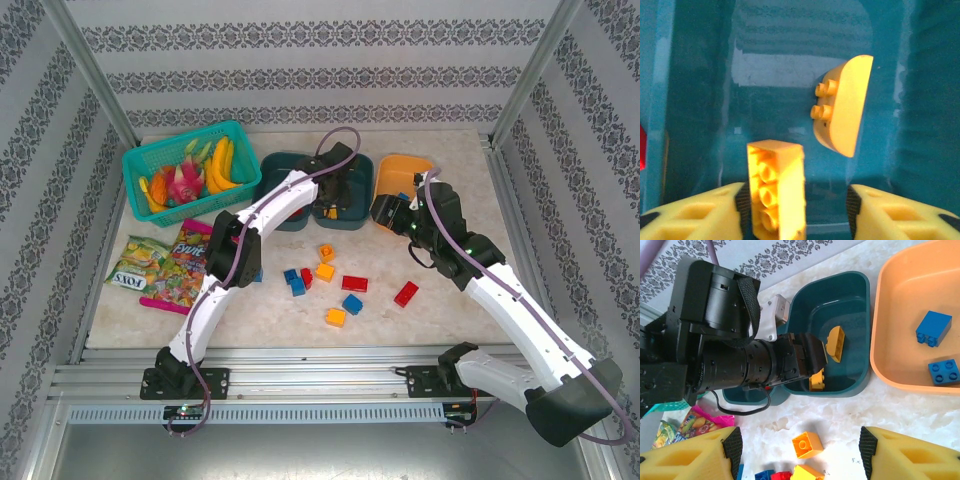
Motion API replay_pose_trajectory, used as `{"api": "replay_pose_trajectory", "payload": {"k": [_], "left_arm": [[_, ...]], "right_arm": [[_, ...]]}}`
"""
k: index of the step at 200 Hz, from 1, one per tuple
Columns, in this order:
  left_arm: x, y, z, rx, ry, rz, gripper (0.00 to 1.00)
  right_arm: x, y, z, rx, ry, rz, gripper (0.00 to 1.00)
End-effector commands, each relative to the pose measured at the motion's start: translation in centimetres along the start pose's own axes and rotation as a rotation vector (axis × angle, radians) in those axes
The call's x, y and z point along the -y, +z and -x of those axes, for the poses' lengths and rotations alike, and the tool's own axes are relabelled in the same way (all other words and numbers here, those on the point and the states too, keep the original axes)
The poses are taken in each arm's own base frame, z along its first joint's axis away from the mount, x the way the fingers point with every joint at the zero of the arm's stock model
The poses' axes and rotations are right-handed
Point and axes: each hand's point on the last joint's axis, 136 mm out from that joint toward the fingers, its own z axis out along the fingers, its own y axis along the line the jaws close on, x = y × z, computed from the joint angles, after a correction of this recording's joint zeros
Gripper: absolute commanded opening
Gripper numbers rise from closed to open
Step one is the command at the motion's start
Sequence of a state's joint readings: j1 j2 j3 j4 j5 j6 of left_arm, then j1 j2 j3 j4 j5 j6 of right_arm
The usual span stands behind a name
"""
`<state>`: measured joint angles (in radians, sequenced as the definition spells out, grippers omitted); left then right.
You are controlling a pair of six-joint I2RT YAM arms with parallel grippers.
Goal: Sort the legos into containers by color
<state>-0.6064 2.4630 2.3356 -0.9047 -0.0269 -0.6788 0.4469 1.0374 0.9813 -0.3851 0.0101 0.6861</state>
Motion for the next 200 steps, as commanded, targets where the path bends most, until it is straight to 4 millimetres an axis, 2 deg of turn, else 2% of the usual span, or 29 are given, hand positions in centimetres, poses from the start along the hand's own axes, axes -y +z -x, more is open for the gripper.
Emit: {"api": "replay_pose_trajectory", "payload": {"k": [1, 27, 49, 59, 77, 104, 116, 139, 140, 147, 148, 154, 160, 177, 200], "left_arm": [[0.4, -2.6, 1.5, 0.025, 0.012, -0.028, 0.61], [1.2, -6.7, 3.5, 0.095, 0.001, -0.071, 0.67], [1.4, -12.1, 5.0, 0.170, -0.017, -0.110, 0.72], [1.3, -14.4, 5.1, 0.190, -0.012, -0.129, 0.73], [0.8, -17.7, 4.0, 0.194, 0.013, -0.169, 0.77], [-1.0, -20.8, 0.0, 0.176, 0.066, -0.240, 0.82], [-2.2, -21.4, -2.7, 0.158, 0.082, -0.269, 0.85], [-3.9, -22.5, -8.0, 0.121, 0.114, -0.375, 0.91], [-4.3, -22.0, -8.7, 0.103, 0.115, -0.367, 0.91], [-4.5, -22.6, -10.0, 0.102, 0.126, -0.403, 0.91], [-4.9, -22.1, -10.7, 0.085, 0.127, -0.396, 0.91], [-5.3, -22.2, -12.1, 0.074, 0.132, -0.421, 0.91], [-5.9, -22.2, -13.5, 0.056, 0.131, -0.434, 0.91], [-7.5, -22.2, -16.9, 0.012, 0.123, -0.456, 0.92], [-9.2, -22.9, -19.5, 0.004, 0.102, -0.478, 0.92]], "right_arm": [[0.5, 0.1, -0.5, -0.020, 0.003, -0.013, 0.65], [0.7, -0.3, -0.9, -0.046, -0.038, -0.028, 0.65], [1.3, -0.7, -2.2, -0.105, -0.084, -0.080, 0.64], [1.5, -0.8, -3.1, -0.142, -0.095, -0.103, 0.64], [2.2, -0.8, -5.6, -0.218, -0.086, -0.158, 0.63], [3.0, -0.3, -9.8, -0.323, -0.010, -0.246, 0.64], [3.6, 0.0, -12.1, -0.391, 0.064, -0.308, 0.65], [4.9, 1.3, -17.6, -0.559, 0.255, -0.394, 0.70], [4.9, 1.4, -17.8, -0.565, 0.264, -0.396, 0.70], [5.2, 1.8, -19.3, -0.601, 0.316, -0.410, 0.72], [5.2, 1.8, -19.4, -0.606, 0.323, -0.411, 0.72], [5.4, 2.1, -20.5, -0.627, 0.354, -0.428, 0.75], [5.5, 2.3, -21.3, -0.643, 0.380, -0.442, 0.80], [5.6, 2.7, -22.7, -0.674, 0.420, -0.465, 0.83], [6.1, 3.1, -24.0, -0.695, 0.456, -0.512, 0.83]]}}
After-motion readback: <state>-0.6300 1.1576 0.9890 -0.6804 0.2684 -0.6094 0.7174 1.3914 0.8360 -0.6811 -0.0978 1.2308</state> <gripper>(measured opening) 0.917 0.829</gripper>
